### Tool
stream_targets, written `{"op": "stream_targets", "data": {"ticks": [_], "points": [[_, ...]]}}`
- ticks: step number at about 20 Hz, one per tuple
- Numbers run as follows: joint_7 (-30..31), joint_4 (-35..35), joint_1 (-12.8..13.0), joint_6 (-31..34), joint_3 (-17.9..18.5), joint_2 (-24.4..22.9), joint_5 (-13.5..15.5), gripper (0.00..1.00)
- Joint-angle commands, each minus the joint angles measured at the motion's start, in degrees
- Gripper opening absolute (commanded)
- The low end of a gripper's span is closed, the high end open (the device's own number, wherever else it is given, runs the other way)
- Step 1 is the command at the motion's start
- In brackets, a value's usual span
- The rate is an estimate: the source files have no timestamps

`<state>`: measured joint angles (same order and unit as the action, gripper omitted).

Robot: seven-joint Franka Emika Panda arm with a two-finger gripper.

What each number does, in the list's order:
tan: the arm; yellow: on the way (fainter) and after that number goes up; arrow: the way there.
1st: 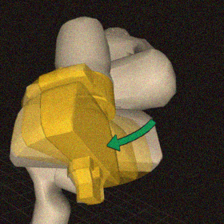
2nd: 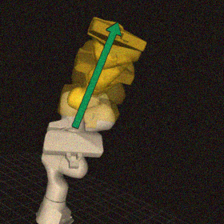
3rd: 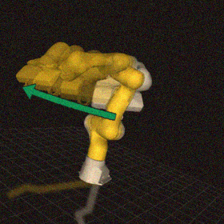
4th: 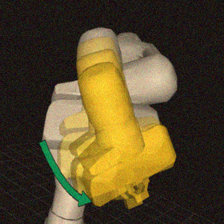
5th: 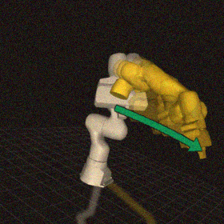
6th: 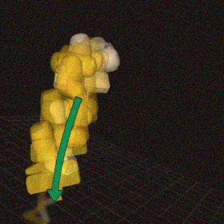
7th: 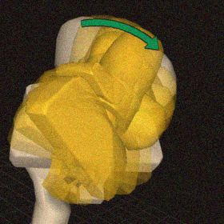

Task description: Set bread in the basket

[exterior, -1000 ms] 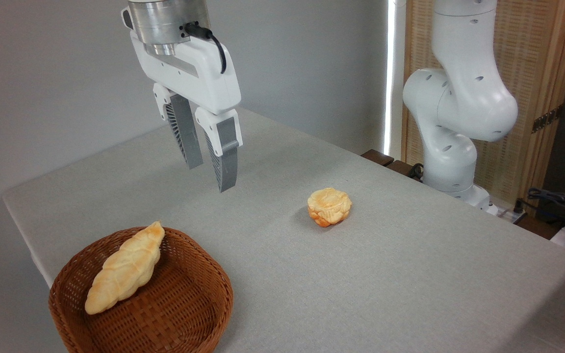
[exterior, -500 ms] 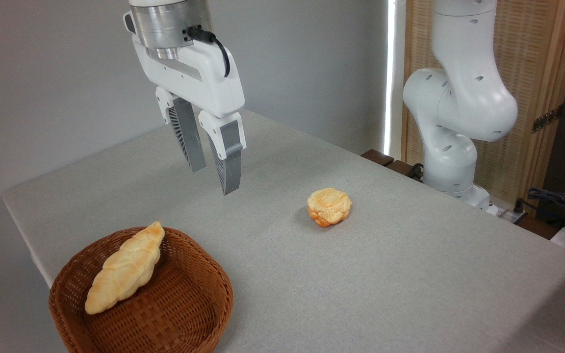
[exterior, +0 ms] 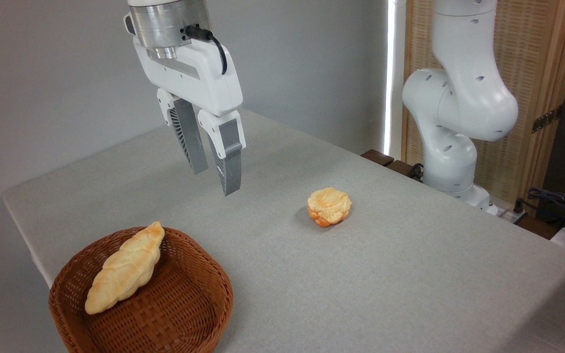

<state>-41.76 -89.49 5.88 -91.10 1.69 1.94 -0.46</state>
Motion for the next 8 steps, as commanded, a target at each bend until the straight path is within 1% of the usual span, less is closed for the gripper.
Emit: {"op": "stream_targets", "data": {"ticks": [1,8], "points": [[-0.5,-0.6,-1.3,1.0,-1.3,-0.8,-0.7,1.00],[-0.2,-0.5,-1.5,0.9,-0.6,-1.3,-0.6,1.00]]}}
